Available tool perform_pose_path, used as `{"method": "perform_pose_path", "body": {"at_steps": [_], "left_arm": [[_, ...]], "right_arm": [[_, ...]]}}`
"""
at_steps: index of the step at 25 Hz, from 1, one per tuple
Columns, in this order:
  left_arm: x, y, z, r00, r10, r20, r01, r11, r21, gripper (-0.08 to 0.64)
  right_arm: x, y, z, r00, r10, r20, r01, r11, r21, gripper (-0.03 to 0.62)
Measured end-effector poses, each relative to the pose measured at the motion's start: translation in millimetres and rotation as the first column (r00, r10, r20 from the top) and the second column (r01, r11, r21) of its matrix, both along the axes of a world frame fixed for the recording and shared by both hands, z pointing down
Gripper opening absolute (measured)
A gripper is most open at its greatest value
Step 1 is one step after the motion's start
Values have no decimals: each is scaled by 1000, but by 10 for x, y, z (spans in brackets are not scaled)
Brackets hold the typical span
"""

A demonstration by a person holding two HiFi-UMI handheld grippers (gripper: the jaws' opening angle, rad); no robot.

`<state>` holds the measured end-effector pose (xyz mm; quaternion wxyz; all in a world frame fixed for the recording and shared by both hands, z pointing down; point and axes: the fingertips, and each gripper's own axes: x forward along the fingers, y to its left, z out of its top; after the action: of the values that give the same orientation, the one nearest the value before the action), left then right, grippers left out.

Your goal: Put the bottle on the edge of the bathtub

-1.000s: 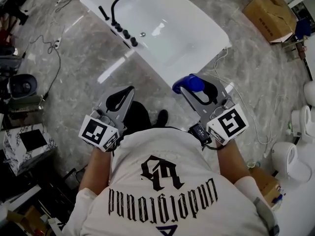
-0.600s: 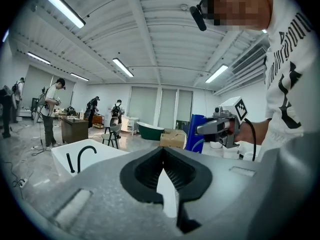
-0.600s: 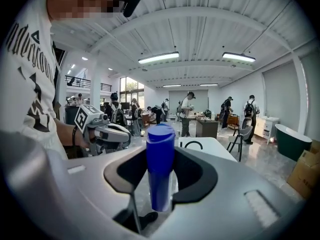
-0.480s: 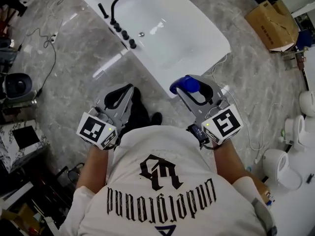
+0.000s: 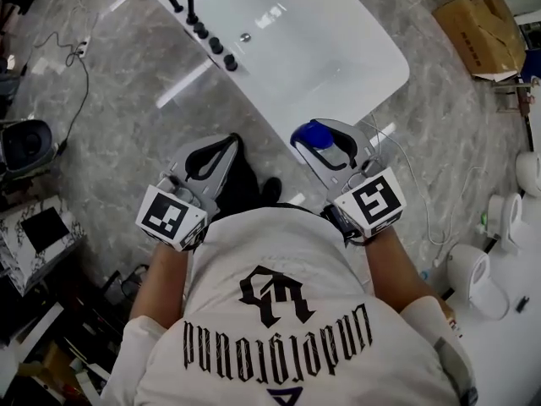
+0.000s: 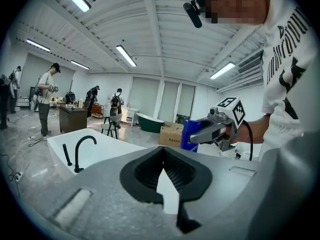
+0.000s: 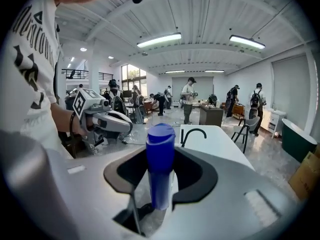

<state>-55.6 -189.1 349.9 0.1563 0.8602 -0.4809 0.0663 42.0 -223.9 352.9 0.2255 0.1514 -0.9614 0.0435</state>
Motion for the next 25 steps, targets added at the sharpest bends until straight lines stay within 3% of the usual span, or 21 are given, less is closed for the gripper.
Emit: {"method": "perform_pose_path", "body": {"at_steps": [7,15,25], "left_arm": [[-302,-397,482,1000,20,-22,-22,997,-76,8],[-585,-765,1136,998,51,-46,-57,986,-153,8],[-750,-1033,1850,992,103,-72,-117,965,-233,8]], "right_arm": [[-288,-413,676,998,16,-54,-21,994,-103,155],[-586,-657,1521,983,-10,-181,-18,988,-154,155],[-781,-840,2448,964,-17,-265,-42,976,-216,155]]}}
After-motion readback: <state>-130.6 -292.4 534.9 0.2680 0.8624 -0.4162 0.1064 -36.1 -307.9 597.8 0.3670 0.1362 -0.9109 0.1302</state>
